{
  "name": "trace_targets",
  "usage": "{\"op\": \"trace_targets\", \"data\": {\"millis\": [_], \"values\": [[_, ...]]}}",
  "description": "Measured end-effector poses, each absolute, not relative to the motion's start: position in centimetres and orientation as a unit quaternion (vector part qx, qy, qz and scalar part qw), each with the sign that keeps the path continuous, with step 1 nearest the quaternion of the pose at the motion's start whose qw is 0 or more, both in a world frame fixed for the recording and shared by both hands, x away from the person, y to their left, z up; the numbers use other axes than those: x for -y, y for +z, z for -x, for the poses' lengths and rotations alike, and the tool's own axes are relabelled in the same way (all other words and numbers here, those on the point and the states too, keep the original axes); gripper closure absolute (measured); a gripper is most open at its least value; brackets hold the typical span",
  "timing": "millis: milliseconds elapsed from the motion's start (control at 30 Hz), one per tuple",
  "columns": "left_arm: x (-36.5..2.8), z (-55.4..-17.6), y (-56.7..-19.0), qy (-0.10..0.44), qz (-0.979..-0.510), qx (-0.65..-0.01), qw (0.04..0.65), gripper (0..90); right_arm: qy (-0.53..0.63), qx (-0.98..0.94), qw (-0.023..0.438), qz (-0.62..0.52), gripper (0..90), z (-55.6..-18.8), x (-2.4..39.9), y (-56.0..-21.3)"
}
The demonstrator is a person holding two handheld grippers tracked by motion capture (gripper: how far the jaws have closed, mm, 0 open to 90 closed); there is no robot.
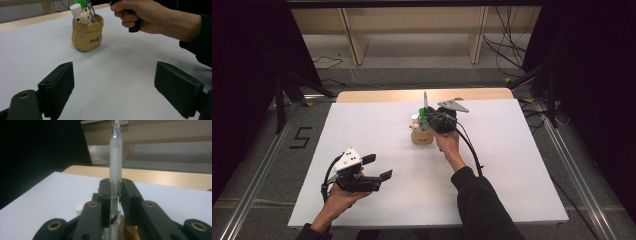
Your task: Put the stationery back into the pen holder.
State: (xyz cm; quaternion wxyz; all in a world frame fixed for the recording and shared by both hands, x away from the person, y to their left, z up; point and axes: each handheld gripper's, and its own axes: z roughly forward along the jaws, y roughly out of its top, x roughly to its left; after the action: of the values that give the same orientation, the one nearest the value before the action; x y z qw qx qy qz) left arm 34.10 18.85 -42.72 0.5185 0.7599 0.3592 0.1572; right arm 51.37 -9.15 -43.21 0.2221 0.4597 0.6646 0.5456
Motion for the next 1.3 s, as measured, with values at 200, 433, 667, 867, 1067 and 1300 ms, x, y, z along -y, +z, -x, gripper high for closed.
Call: {"op": "trace_targets", "data": {"millis": [200,433,667,867,1067,1300], "values": [[-18.8,-34.1,-42.7,0.157,-0.76,-0.359,0.518,15.6,0.535,-0.675,0.223,-0.457,78.9,-51.1,9.2,-43.5],[-18.8,-34.1,-42.7,0.157,-0.762,-0.358,0.516,15.6,0.523,-0.691,0.213,-0.451,79.0,-50.8,9.5,-43.6],[-18.8,-34.1,-42.7,0.156,-0.762,-0.358,0.517,15.6,0.517,-0.697,0.208,-0.451,79.3,-50.4,9.6,-43.3],[-18.8,-34.1,-42.7,0.156,-0.762,-0.358,0.516,15.6,0.501,-0.709,0.196,-0.456,77.7,-50.2,9.9,-44.6],[-18.8,-34.1,-42.8,0.154,-0.762,-0.359,0.516,15.6,0.513,-0.705,0.185,-0.452,53.8,-50.3,10.4,-43.9],[-18.7,-34.1,-42.8,0.154,-0.763,-0.359,0.516,15.6,0.519,-0.698,0.186,-0.456,44.1,-49.9,11.5,-42.9]]}}
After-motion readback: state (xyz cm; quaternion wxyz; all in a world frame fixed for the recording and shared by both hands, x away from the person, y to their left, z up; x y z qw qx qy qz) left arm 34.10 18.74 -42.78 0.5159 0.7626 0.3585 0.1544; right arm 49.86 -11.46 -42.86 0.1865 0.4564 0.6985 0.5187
